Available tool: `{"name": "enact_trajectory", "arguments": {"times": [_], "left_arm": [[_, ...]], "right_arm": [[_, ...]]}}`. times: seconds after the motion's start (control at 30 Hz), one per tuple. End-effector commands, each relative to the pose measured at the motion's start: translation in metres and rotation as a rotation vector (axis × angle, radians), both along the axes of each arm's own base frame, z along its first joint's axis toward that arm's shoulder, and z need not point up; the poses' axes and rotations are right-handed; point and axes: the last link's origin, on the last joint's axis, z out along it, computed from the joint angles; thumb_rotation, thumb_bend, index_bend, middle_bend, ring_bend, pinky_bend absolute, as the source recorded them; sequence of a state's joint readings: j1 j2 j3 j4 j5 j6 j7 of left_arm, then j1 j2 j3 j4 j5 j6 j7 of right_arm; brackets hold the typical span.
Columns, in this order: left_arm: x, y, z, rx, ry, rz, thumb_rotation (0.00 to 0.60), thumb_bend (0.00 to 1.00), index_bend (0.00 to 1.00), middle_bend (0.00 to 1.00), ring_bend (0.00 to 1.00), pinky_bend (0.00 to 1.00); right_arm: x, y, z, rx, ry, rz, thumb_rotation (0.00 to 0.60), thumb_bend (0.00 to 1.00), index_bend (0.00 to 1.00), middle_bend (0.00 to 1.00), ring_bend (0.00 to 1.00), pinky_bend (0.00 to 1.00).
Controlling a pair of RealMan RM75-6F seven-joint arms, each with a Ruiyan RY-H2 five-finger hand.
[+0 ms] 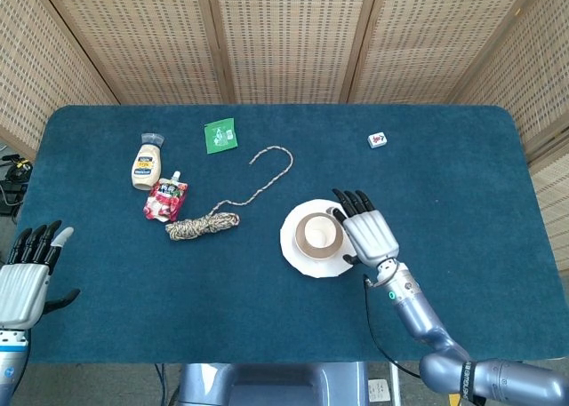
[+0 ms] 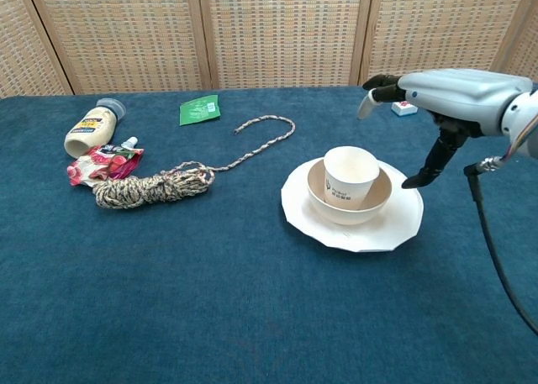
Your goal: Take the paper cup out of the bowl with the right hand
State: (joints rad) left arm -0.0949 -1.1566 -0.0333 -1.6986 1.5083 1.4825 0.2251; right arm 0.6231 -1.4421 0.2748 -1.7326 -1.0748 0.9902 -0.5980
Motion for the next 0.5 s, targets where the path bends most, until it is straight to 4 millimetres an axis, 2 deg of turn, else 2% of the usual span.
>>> {"name": "enact_trajectory", "arguments": {"times": [0.03,0.3,0.5], "left_arm": [[0.0,0.0,-0.001,-0.004,-0.001,-0.001,0.6,0.0,0.0,0.0,0.0,0.0],[0.0,0.001,-0.005,-0.026,0.003,0.002,0.6,0.0,0.0,0.0,0.0,0.0],[0.0,0.001,-0.004,-0.027,-0.002,0.002,0.6,0.0,0.0,0.0,0.0,0.0]], "right_arm": [[0.005,-0.004,-0.009,0.014,0.021,0.0,0.6,0.22,0.22,0.03,0.0,0.11],[0.018,-0.013,-0.026,0.018,0.041,0.004,0.6,0.24,0.26,0.03,0.0,0.11],[0.019,-0.019,-0.032,0.011,0.065,-0.001,0.6,0.26,0.29,0.04,0.0,0.11]]}}
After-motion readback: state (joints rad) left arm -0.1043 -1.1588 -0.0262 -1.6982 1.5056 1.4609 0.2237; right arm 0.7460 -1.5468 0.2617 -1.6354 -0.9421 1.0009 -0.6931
